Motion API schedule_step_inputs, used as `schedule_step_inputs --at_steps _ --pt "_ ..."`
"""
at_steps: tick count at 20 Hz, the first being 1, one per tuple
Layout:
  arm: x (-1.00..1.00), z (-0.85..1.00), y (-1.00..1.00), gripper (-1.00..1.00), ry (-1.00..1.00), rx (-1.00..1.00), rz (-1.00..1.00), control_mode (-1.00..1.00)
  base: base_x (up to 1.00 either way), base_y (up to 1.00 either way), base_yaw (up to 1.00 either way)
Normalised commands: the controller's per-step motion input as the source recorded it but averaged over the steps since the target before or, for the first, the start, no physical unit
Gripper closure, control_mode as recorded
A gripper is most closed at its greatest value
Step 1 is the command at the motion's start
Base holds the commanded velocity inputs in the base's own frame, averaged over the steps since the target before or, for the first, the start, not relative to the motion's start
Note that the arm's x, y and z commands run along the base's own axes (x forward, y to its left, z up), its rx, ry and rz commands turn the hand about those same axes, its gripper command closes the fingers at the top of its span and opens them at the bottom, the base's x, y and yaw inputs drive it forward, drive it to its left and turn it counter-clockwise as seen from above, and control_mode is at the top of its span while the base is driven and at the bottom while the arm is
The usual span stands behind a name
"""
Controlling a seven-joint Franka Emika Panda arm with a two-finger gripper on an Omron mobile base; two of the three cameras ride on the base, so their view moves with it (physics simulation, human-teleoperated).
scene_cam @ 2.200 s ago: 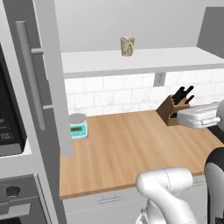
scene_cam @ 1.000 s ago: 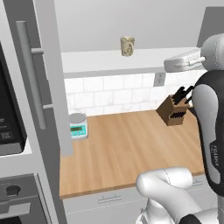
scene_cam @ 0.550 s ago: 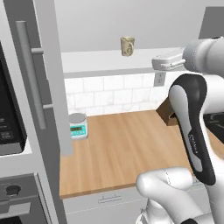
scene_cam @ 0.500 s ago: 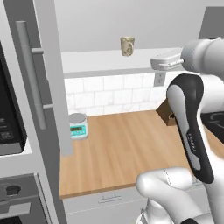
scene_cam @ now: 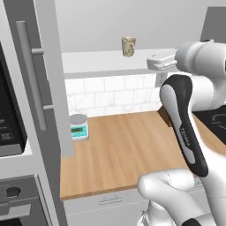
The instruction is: Gather all objects into one cabinet and sort the glasses and bowls to opposite sides.
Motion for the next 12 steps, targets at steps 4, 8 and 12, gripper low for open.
schedule_step_inputs --at_steps 4,8,12 --pt "0.00 0.00 -0.01 -1.00 0.00 0.00 -0.01 -1.00 0.00 0.00 0.00" --pt "0.00 0.00 0.00 -1.00 0.00 0.00 0.00 -1.00 0.00 0.00 0.00" --pt "0.02 0.00 0.00 -1.00 0.00 0.00 0.00 -1.00 0.00 0.00 0.00"
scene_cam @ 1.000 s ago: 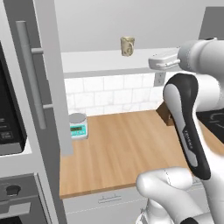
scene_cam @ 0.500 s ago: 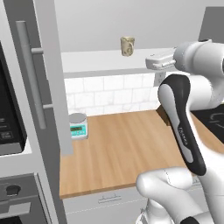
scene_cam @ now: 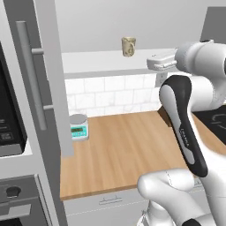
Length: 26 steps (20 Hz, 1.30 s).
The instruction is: Gather all objects into one cabinet and sort the glasses and bowls to opposite sides.
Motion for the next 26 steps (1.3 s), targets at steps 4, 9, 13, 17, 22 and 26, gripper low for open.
schedule_step_inputs --at_steps 4,9,13,17,22,26 --pt "0.18 0.00 -0.02 -1.00 0.00 0.00 0.00 -1.00 0.00 0.00 0.00" --pt "0.31 -0.05 -0.08 -1.00 0.00 0.00 -0.01 -1.00 0.00 0.00 0.00" --pt "0.37 -0.07 -0.10 -1.00 0.00 0.01 -0.02 -1.00 0.00 0.00 0.00" --pt "0.35 0.00 -0.08 -1.00 0.00 0.02 0.00 -1.00 0.00 0.00 0.00" --pt "0.42 -0.03 -0.01 -1.00 0.00 0.03 0.00 -1.00 0.00 0.00 0.00" --pt "0.38 -0.10 -0.03 -1.00 0.00 0.03 0.00 -1.00 0.00 0.00 0.00"
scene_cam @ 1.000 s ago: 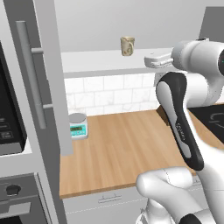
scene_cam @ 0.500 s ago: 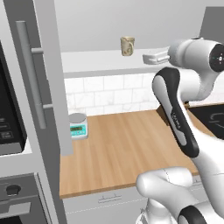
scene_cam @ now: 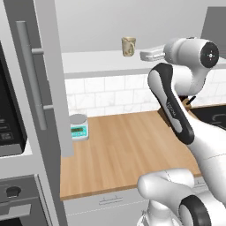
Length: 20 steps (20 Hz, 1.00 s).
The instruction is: Gather all objects into one cabinet and sort the glasses and bowls to opposite sides.
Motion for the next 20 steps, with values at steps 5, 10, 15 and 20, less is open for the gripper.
schedule_step_inputs --at_steps 5,10,15,20 --pt "0.26 -0.13 -0.13 -1.00 0.00 0.03 0.00 -1.00 0.00 0.00 0.00" --pt "0.14 -0.08 -0.04 -1.00 0.00 0.01 0.00 -1.00 0.00 0.00 0.00" --pt "0.54 0.00 0.00 -1.00 0.00 0.00 0.00 -1.00 0.00 0.00 0.00" --pt "0.50 -0.03 0.00 -1.00 0.01 0.00 0.00 -1.00 0.00 0.00 0.00"
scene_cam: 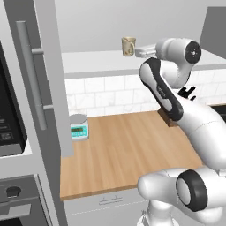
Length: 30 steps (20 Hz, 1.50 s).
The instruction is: Gather all objects into one cabinet and sort the glasses and bowls to opposite sides.
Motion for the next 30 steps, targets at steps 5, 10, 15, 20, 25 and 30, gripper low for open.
schedule_step_inputs --at_steps 5,10,15,20,25,30 --pt "0.35 -0.11 0.00 -1.00 0.02 0.00 0.00 -1.00 0.00 0.00 0.00" --pt "0.46 -0.06 0.06 -1.00 0.05 0.00 0.00 -1.00 0.00 0.00 0.00" --pt "0.47 0.00 0.21 -1.00 0.03 0.00 0.00 -1.00 0.00 0.00 0.00" --pt "0.27 -0.01 0.02 -1.00 0.00 0.00 0.00 -1.00 0.00 0.00 0.00" --pt "0.14 -0.02 0.00 -1.00 0.00 0.00 0.00 -1.00 0.00 0.00 0.00" --pt "0.21 -0.11 0.00 -1.00 0.00 0.00 0.00 -1.00 0.00 0.00 0.00"
